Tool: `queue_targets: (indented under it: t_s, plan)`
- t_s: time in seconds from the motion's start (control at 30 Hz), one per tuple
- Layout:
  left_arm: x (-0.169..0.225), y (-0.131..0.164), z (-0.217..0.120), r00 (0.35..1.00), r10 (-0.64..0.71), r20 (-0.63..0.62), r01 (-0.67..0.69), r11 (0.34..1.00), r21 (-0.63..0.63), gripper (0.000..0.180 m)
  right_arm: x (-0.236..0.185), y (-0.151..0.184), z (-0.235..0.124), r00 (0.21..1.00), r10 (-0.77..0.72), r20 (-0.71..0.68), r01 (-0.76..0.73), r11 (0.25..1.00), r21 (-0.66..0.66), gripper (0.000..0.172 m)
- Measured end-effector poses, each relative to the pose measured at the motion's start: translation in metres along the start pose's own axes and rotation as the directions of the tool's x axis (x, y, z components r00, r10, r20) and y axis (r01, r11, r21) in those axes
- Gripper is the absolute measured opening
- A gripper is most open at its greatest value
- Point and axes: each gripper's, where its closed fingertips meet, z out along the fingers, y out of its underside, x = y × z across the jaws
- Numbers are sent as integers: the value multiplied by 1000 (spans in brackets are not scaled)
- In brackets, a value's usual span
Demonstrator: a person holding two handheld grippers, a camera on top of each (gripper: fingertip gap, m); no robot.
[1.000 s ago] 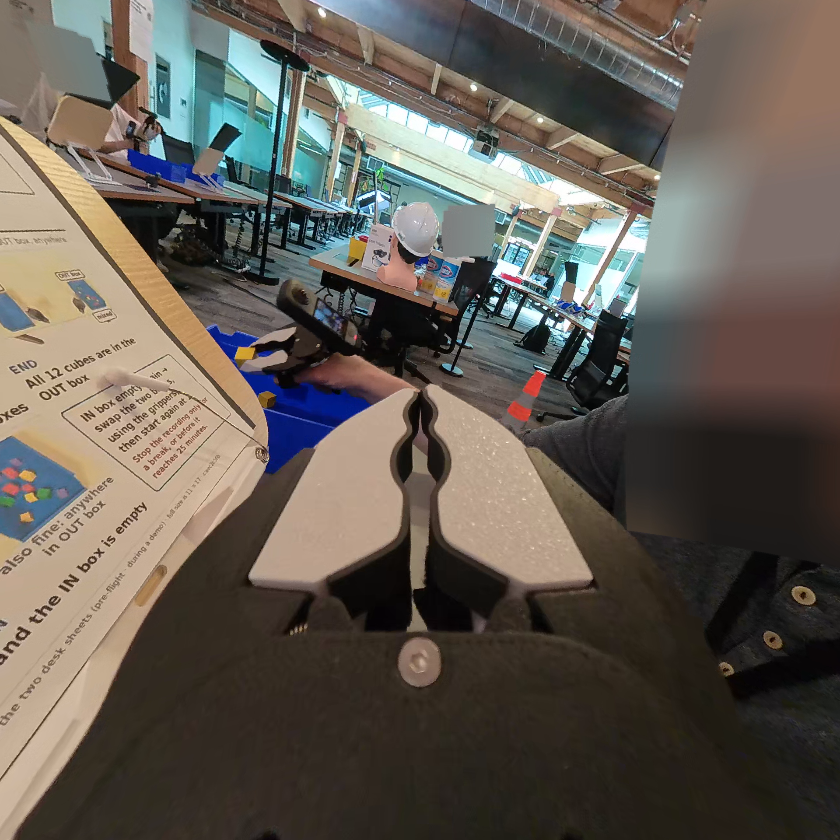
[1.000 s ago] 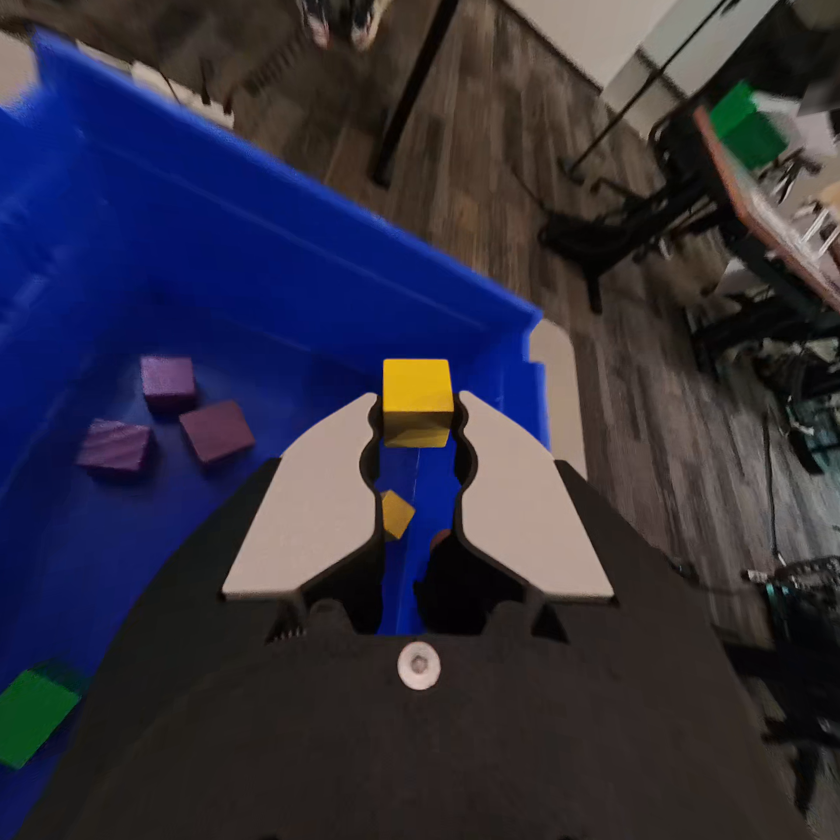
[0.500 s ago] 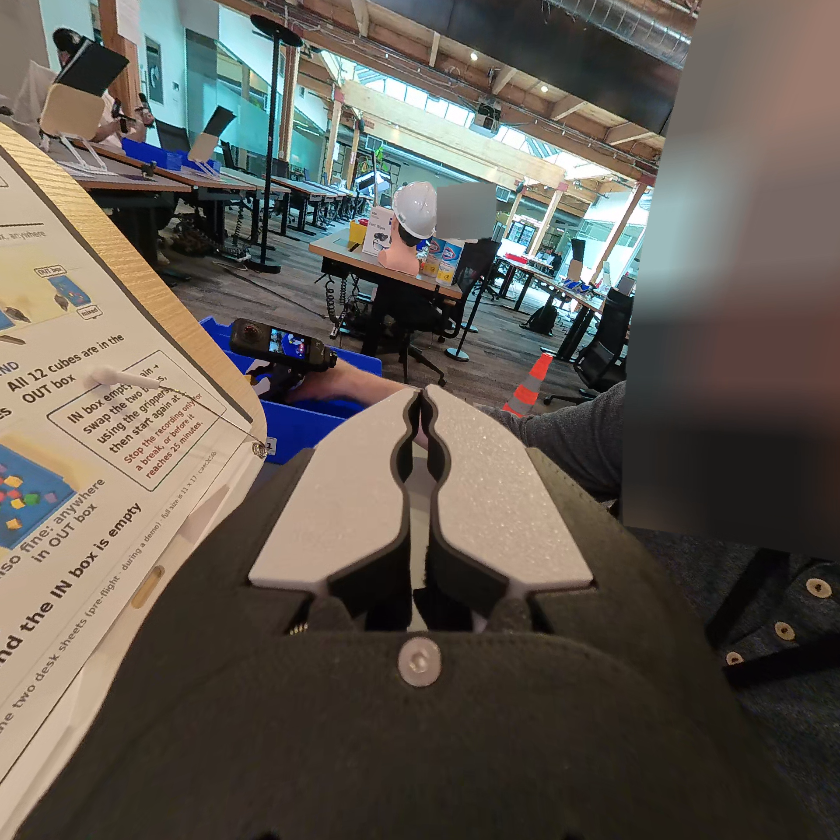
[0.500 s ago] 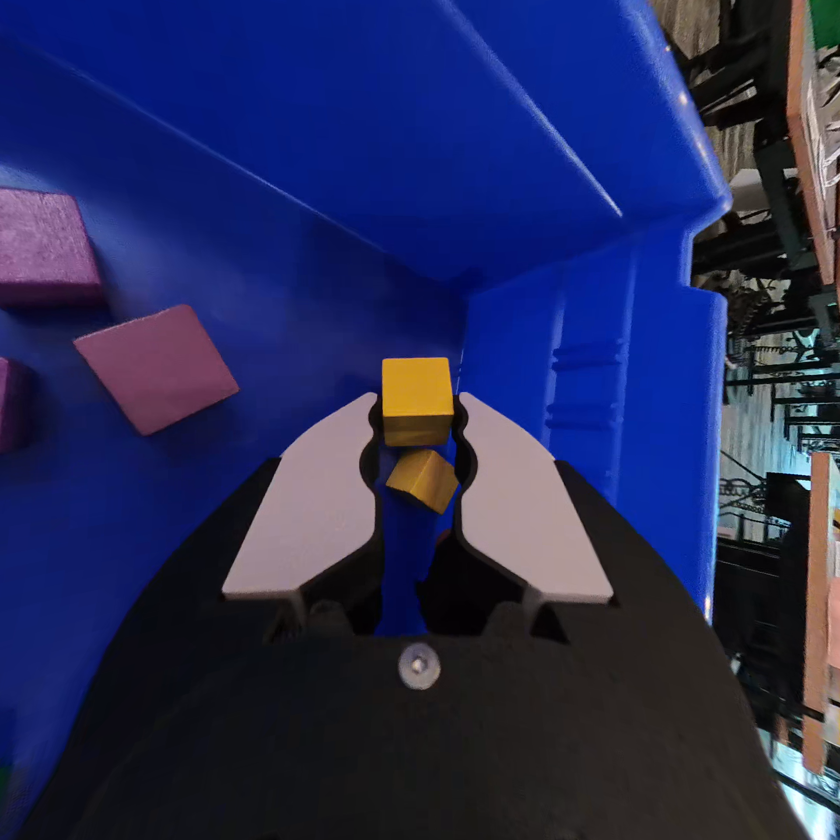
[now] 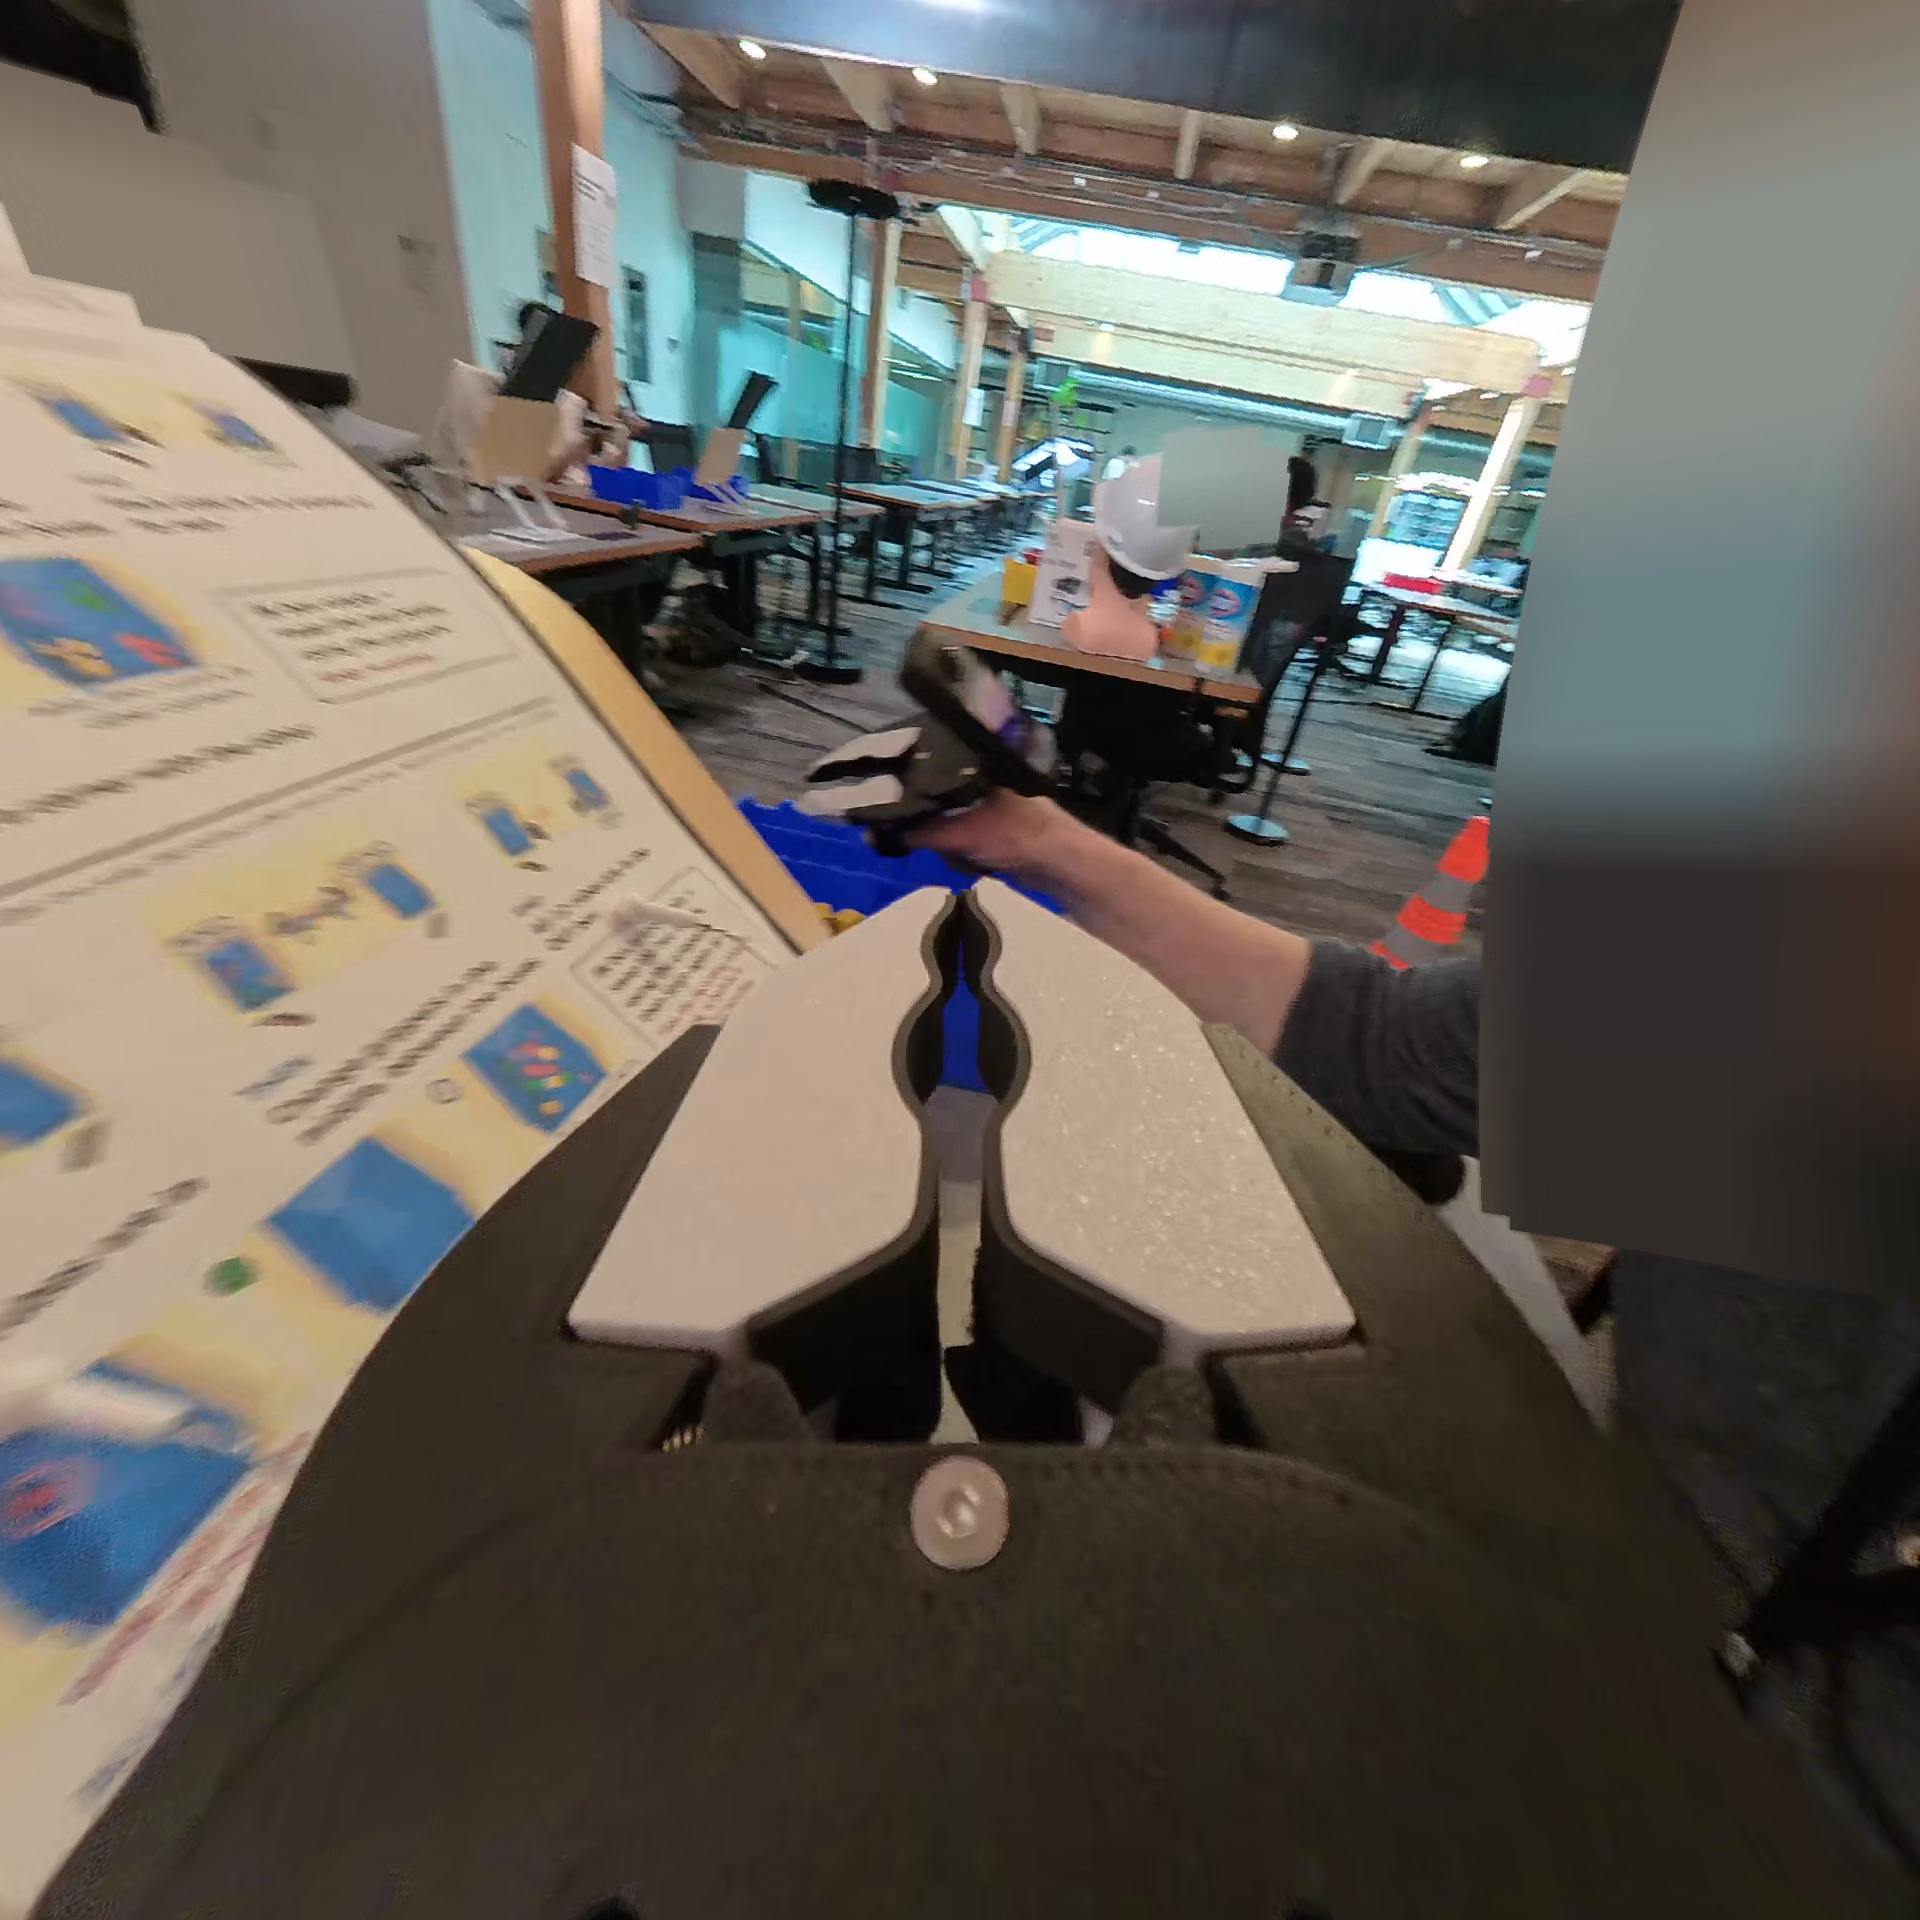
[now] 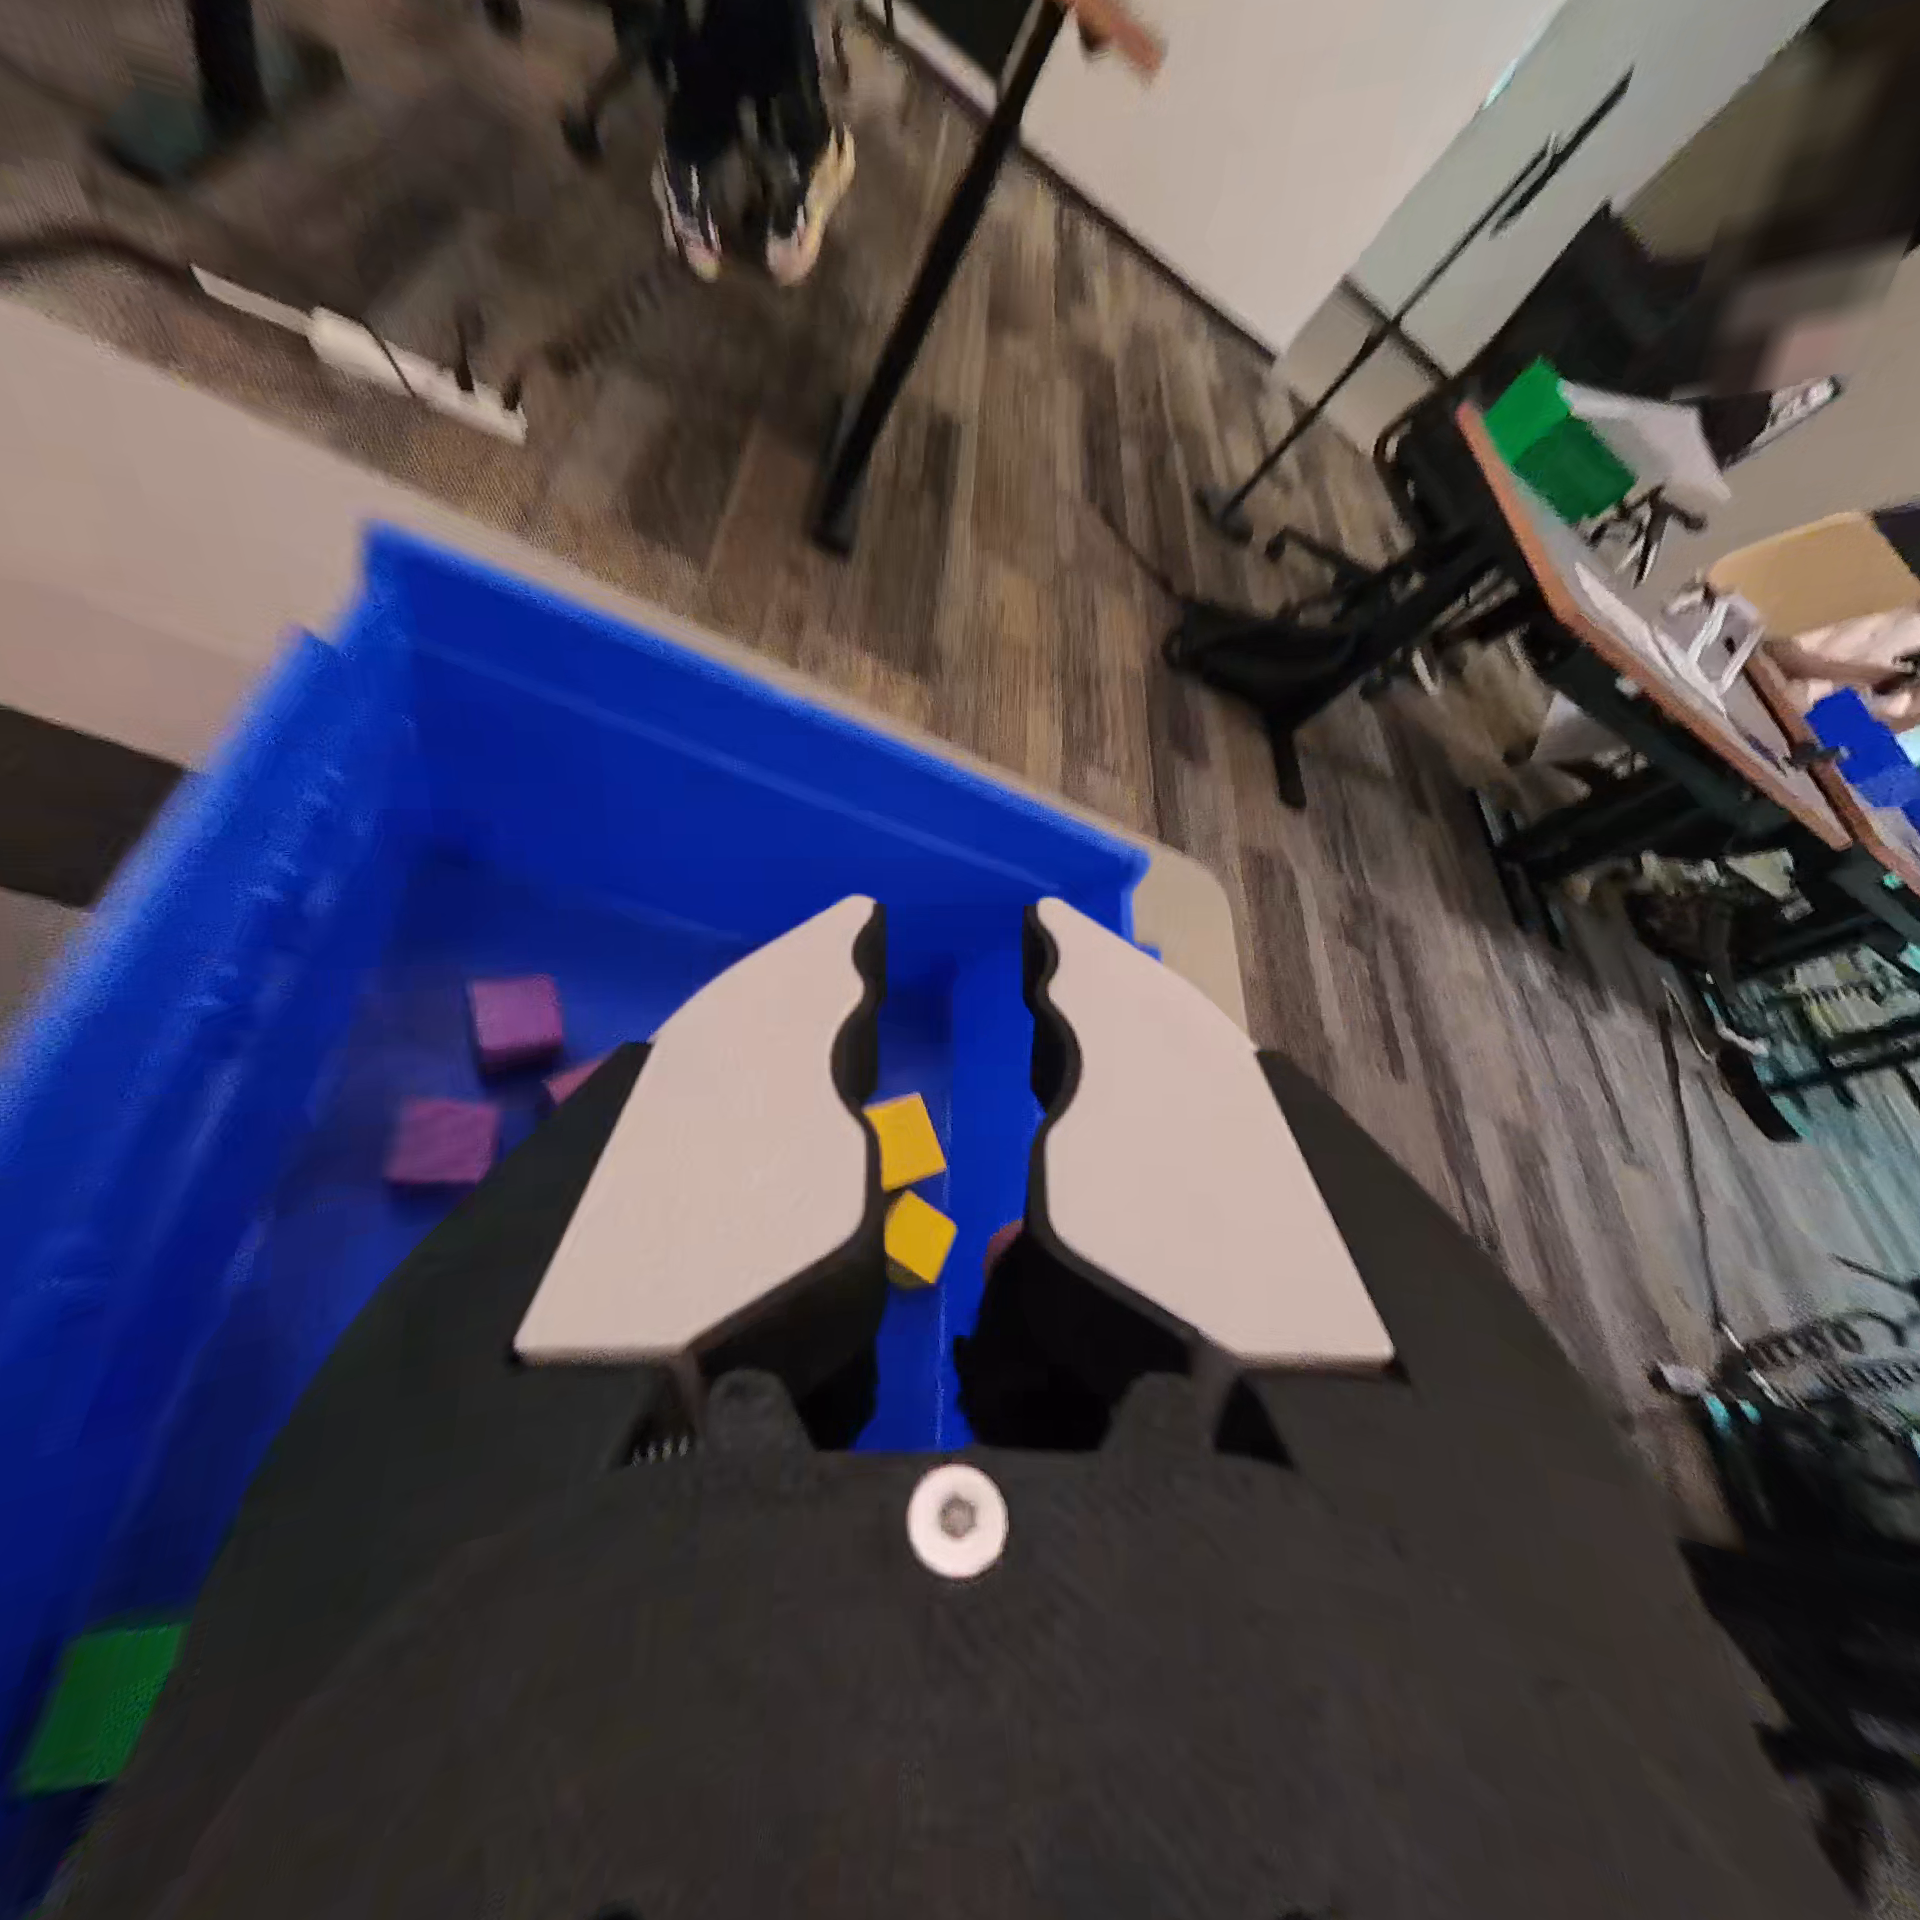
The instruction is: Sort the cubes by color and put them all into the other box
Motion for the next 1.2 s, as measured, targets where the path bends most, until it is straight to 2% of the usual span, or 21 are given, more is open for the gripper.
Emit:
queue_targets:
  t_s: [0.1,0.23,0.37,0.47,0.53,0.6,0.7,0.8,0.87,0.97,1.03,1.1,1.2]
  plan:
    - [-25,-15,-34,990,47,133,-50,999,21,0,-7,-32,-24,999,40,14,-41,992,122,24]
    - [-64,-26,-88,942,75,329,-87,996,23,0,-22,-60,-51,999,46,26,-51,971,233,22]
    - [-116,-15,-150,835,70,546,-52,998,-48,1,-41,-81,-76,996,50,70,-68,954,293,20]
    - [-142,5,-184,788,10,616,49,996,-79,1,-59,-91,-90,994,57,97,-85,945,315,19]
    - [-164,26,-201,730,-8,683,119,986,-115,0,-72,-94,-97,988,82,131,-119,942,313,19]
    - [-184,58,-209,699,-37,714,225,959,-170,3,-84,-97,-102,985,86,151,-130,939,318,18]
    - [-209,102,-205,689,-81,720,339,914,-221,7,-94,-99,-102,991,56,123,-95,937,337,15]
    - [-234,143,-203,668,-42,743,377,880,-289,7,-102,-99,-100,988,55,145,-101,935,339,14]
    - [-248,169,-199,656,-78,750,433,853,-291,9,-105,-99,-98,987,55,152,-103,938,331,14]
    - [-261,196,-186,644,-140,752,498,823,-273,22,-109,-97,-96,987,46,155,-95,940,328,14]
    - [-269,216,-188,606,-111,788,551,772,-316,30,-112,-98,-96,985,42,169,-96,940,326,14]
    - [-280,233,-193,556,-75,828,600,725,-338,28,-116,-100,-98,983,32,182,-92,939,332,14]
    - [-285,247,-187,520,-149,841,677,673,-299,22,-120,-101,-99,984,2,176,-62,941,334,14]
